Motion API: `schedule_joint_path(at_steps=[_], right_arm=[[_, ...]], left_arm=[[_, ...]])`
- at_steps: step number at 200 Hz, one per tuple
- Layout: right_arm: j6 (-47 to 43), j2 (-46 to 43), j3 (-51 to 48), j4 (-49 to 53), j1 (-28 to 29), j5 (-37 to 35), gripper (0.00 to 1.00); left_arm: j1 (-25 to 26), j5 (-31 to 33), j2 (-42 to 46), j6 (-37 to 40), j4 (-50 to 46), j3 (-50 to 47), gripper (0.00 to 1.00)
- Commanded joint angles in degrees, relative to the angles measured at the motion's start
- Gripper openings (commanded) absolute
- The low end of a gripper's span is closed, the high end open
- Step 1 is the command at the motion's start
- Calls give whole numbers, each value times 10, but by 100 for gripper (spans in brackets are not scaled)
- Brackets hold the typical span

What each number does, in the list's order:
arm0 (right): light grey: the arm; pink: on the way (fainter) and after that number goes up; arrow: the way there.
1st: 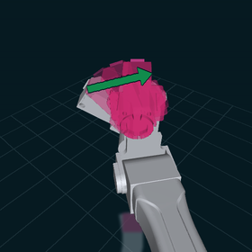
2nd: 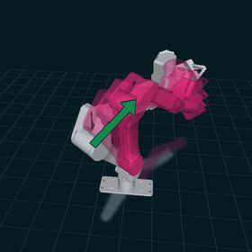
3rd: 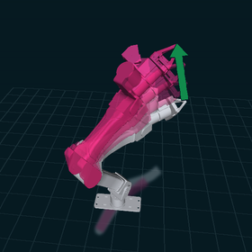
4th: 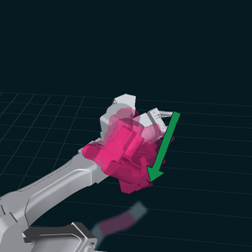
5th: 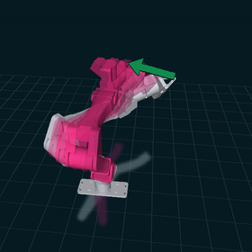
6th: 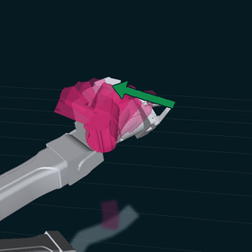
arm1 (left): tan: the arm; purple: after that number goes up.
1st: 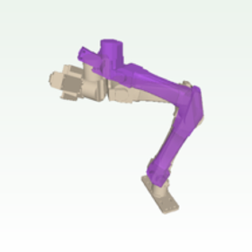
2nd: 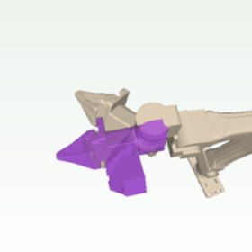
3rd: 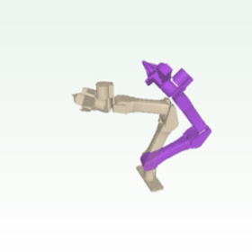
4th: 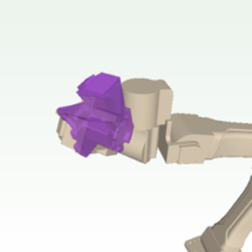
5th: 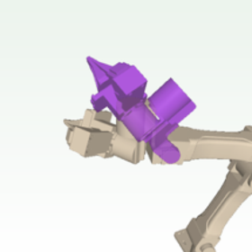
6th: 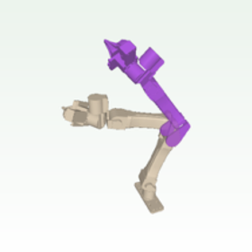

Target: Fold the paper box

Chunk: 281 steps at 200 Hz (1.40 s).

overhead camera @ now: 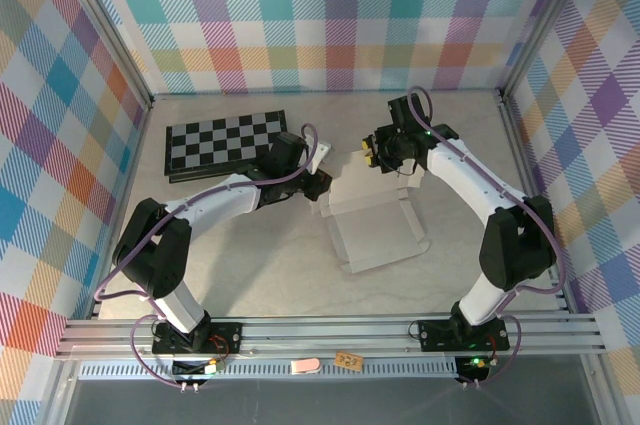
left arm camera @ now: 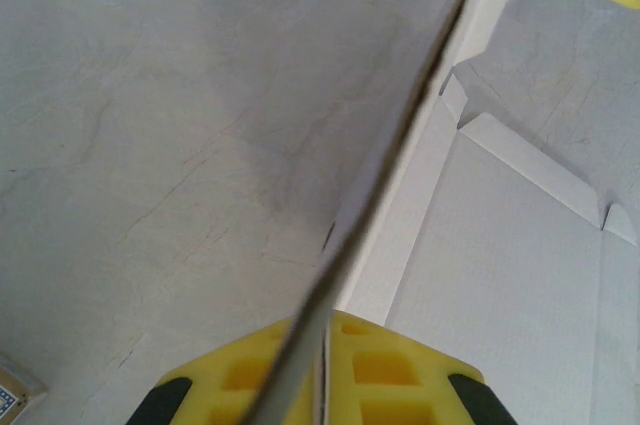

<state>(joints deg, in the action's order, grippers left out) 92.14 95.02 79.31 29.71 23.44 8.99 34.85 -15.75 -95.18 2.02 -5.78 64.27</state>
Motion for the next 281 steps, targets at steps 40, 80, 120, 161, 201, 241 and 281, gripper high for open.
schedule_joint_path(at_steps=[40,80,120,161,201,241,281], right_arm=[[9,-3,-46,-28,12,-13,17],[2,-24,-111,-121,16,-36,13],[-6,-47,-205,-234,21,-44,13],[1,-39,-278,-357,23,-44,12],[25,-25,-303,-362,32,-44,16],[31,-33,-313,-340,32,-43,20],[19,-33,-308,-290,34,-35,18]], left_arm=[[5,-9,4,2,30,10,0],[1,-14,-4,-13,41,8,0],[-4,-17,-12,-15,42,9,0],[-6,-17,-16,-14,45,10,0],[-6,-15,-22,-11,42,16,0],[-7,-14,-24,-9,39,18,0],[-11,-10,-25,-15,44,17,0]])
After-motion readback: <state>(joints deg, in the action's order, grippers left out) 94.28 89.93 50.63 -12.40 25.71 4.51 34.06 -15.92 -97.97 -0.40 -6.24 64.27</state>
